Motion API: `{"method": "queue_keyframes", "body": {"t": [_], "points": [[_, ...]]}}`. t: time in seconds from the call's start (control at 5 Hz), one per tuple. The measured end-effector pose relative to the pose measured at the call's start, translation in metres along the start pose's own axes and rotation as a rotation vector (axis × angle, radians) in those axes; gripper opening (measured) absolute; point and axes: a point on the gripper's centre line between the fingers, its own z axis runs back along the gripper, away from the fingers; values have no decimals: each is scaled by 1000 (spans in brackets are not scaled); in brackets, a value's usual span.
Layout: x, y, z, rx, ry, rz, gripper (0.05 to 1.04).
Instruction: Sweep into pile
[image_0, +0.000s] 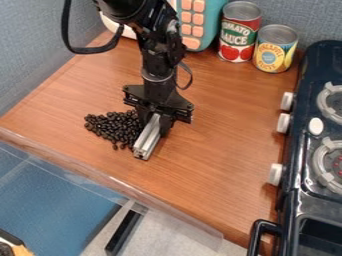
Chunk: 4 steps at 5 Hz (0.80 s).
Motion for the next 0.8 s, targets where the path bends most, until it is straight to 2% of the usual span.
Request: {"method": "queue_keyframes", "body": {"t": [0.2, 0.4, 0.8], "points": [[1, 24, 0, 19, 14, 54, 385], [4, 23, 1, 7, 6, 70, 385], [4, 2, 2, -51, 13, 110, 385]]}}
